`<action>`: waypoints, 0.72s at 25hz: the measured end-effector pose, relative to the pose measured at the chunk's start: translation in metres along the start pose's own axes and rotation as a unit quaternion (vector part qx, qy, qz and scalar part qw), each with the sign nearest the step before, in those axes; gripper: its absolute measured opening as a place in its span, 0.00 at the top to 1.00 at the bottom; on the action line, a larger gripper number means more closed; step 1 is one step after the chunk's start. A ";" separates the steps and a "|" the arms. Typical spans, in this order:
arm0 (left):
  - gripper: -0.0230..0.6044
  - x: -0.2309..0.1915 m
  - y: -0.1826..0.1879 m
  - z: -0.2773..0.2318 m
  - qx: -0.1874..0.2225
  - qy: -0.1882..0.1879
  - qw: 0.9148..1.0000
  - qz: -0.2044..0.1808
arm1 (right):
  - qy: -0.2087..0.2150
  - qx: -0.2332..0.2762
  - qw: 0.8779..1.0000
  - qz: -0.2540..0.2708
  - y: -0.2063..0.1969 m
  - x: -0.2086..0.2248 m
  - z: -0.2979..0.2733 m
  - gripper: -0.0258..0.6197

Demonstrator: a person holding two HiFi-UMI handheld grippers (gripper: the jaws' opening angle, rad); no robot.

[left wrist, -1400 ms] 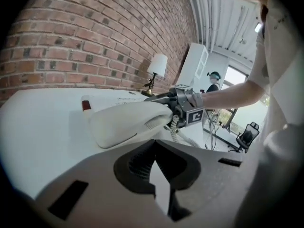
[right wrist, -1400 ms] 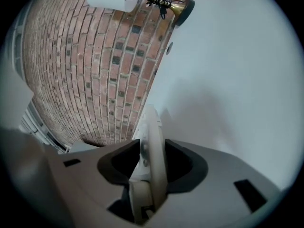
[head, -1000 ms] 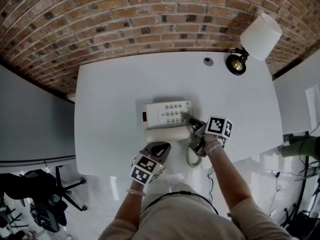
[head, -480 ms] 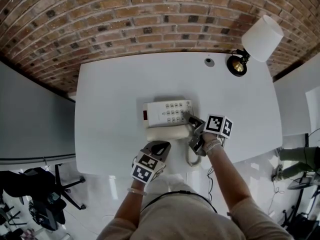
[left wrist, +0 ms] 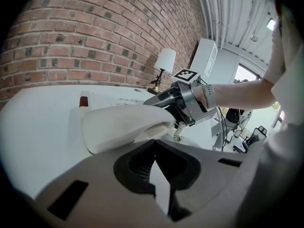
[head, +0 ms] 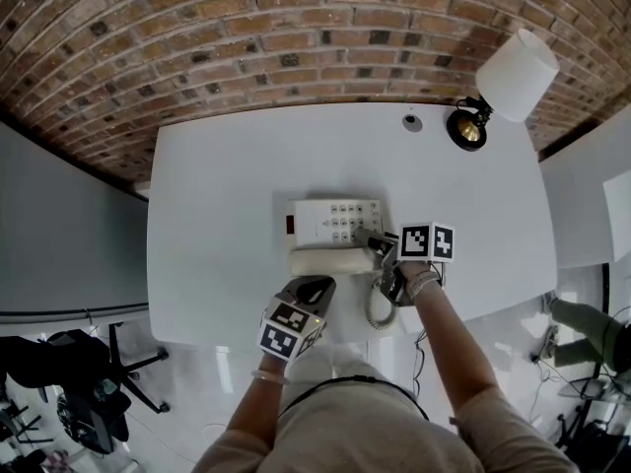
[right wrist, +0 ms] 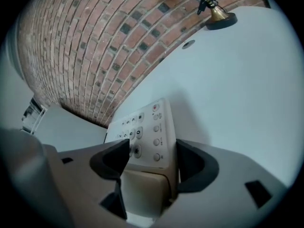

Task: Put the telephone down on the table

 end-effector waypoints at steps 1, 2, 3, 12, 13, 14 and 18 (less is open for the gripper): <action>0.96 0.000 0.001 0.000 0.002 0.002 1.000 0.001 | -0.010 -0.014 1.000 0.016 0.002 0.000 0.001 0.48; 0.96 -0.001 0.002 0.000 0.004 0.004 1.000 0.004 | -0.018 -0.023 0.999 0.028 0.004 0.001 0.002 0.45; 0.96 -0.001 0.003 0.000 0.006 0.004 1.000 0.007 | -0.022 -0.027 0.999 0.033 0.006 0.001 0.003 0.47; 0.96 0.000 0.003 0.004 0.007 -0.010 1.000 0.016 | -0.005 0.009 1.000 0.020 0.012 0.004 0.018 0.57; 0.96 0.001 0.001 0.005 0.006 -0.012 1.000 0.016 | -0.006 0.014 1.000 0.027 0.012 0.004 0.020 0.60; 0.96 0.002 0.000 0.007 0.006 -0.012 1.000 0.017 | -0.008 0.019 0.999 0.035 0.013 0.004 0.023 0.62; 0.96 -0.001 -0.005 0.017 0.014 0.000 1.000 0.025 | -0.018 0.028 0.997 0.071 0.013 0.003 0.031 0.74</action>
Point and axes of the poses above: the fingertips, and each gripper's own axes: z backward along the fingers, x to its right, y out of its top, the point moved 7 cm from there along z, backward along the fingers, and after that the axes turned 3 degrees about -x, right-handed, at the moved point
